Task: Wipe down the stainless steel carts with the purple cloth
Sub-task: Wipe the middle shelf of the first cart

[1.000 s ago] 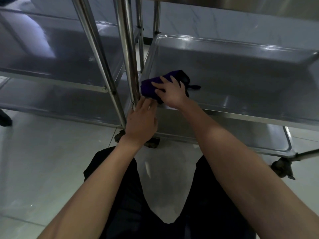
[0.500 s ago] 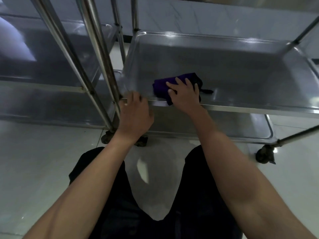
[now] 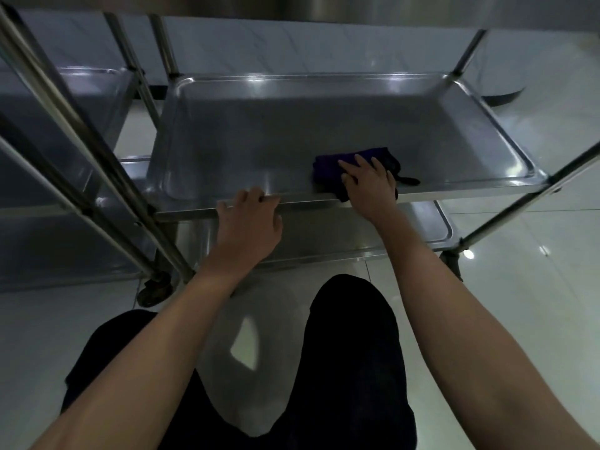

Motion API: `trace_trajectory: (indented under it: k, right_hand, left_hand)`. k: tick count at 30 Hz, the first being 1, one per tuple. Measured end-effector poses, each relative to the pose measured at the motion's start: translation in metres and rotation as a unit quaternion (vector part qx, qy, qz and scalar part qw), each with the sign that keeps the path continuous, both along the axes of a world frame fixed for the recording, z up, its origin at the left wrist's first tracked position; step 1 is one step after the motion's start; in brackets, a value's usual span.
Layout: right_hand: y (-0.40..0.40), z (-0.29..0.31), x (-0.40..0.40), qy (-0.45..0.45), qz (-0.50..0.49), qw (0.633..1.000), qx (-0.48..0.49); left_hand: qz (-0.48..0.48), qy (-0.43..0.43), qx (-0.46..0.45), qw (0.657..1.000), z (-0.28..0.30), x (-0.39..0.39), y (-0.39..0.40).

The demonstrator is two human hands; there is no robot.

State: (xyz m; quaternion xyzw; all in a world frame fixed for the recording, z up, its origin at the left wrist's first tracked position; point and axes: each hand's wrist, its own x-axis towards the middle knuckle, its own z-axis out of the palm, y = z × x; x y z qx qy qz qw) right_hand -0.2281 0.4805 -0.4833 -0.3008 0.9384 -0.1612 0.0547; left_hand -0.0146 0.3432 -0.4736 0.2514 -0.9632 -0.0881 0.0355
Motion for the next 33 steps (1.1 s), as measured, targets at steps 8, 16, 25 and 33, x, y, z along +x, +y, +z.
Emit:
trace_trajectory:
  k: [8,16,25,33]
  right_hand:
    - [-0.019,-0.004,0.001,-0.017,0.000,1.000,0.018]
    - [-0.055,-0.003,0.020,-0.029,0.044,0.998,0.036]
    - [-0.122,-0.005,0.050,-0.018,0.134,0.990,0.043]
    - [-0.187,-0.005,0.089,-0.004,0.216,0.975,0.054]
  left_hand:
    - [0.000,0.016,-0.025,1.000,-0.014,0.005,-0.005]
    - [-0.026,0.060,0.011,0.998,-0.013,0.019,-0.024]
    - [0.100,0.047,-0.041,0.993,-0.004,0.072,-0.085]
    - [0.076,0.040,-0.052,0.995,-0.019,0.086,-0.084]
